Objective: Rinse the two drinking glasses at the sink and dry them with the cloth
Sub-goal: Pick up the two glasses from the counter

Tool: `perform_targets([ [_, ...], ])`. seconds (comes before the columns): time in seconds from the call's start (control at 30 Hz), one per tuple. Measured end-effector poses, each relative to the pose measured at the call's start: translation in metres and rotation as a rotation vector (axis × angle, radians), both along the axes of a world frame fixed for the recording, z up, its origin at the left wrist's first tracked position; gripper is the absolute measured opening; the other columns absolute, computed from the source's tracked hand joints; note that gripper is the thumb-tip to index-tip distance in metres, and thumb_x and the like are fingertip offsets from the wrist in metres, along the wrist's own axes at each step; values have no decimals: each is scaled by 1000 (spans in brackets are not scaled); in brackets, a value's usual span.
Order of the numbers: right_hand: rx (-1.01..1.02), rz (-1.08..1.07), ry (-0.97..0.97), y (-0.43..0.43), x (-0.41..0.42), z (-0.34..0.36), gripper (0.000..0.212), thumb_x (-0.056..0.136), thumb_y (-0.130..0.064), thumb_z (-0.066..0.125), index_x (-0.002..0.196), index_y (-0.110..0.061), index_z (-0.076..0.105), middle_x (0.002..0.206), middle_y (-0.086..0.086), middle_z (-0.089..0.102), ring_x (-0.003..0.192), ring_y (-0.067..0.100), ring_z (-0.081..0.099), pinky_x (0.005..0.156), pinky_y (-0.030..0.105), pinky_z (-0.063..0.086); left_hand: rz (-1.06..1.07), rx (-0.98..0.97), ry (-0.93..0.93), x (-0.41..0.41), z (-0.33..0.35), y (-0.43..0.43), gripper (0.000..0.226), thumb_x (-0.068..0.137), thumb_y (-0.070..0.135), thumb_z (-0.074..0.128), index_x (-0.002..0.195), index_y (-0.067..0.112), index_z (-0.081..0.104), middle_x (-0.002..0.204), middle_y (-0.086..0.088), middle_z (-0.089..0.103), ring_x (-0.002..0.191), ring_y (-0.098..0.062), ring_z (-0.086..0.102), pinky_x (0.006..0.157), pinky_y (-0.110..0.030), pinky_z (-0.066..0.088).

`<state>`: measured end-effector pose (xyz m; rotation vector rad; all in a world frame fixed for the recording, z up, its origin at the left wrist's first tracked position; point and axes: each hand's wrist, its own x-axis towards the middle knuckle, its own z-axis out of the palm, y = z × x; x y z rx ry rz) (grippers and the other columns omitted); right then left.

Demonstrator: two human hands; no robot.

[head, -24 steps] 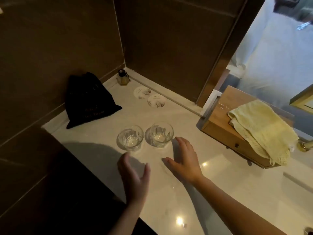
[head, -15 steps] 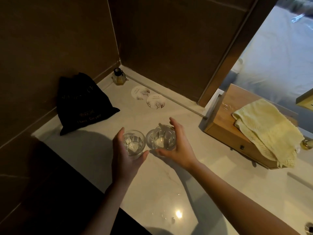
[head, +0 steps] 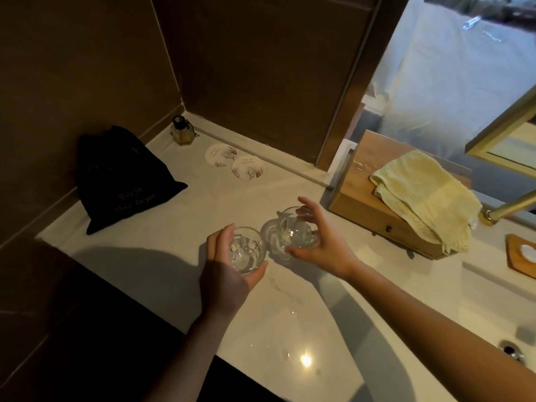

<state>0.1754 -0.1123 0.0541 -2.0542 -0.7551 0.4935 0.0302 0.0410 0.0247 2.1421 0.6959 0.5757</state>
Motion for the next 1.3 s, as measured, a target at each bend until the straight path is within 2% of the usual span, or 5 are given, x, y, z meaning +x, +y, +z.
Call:
perform_targets([
  [0.57, -47, -20, -7, -230, 2, -11, 98, 62, -29, 89, 142, -30, 32, 130, -2, 51, 118, 13, 52, 102, 38, 48, -152, -49, 64, -30, 9, -233, 80, 52, 47, 76, 124, 31, 43, 117, 21, 40, 109, -11, 55, 83, -34, 56],
  [0.9, 10, 76, -5, -272, 8, -27, 95, 64, -28, 86, 142, -21, 32, 136, 3, 46, 121, 17, 49, 103, 38, 46, -81, -51, 55, -35, 4, -311, 78, 53, 35, 81, 121, 30, 44, 114, 18, 41, 98, -4, 54, 76, 3, 40],
  [1.1, 47, 49, 94, -280, 10, -36, 114, 59, -40, 89, 149, -25, 20, 143, 4, 44, 129, 17, 46, 106, 37, 43, -91, -51, 154, -31, 7, -316, 82, 57, 39, 80, 126, 35, 36, 122, 16, 38, 107, -10, 54, 79, -19, 53],
  [1.2, 44, -31, 232, -293, 6, -52, 126, 53, -46, 90, 152, -29, 13, 152, 4, 36, 137, 19, 38, 111, 39, 38, -118, 46, 196, -30, 13, -313, 89, 58, 53, 71, 134, 28, 34, 131, 10, 37, 119, -14, 46, 97, -32, 46],
  [1.3, 25, -84, 214, -293, 1, -68, 120, 49, -49, 91, 148, -27, 26, 145, -1, 46, 132, 17, 46, 110, 41, 41, -194, -6, 154, -18, 36, -309, 71, 72, 49, 61, 135, 27, 37, 133, 10, 39, 116, -4, 42, 97, -17, 38],
])
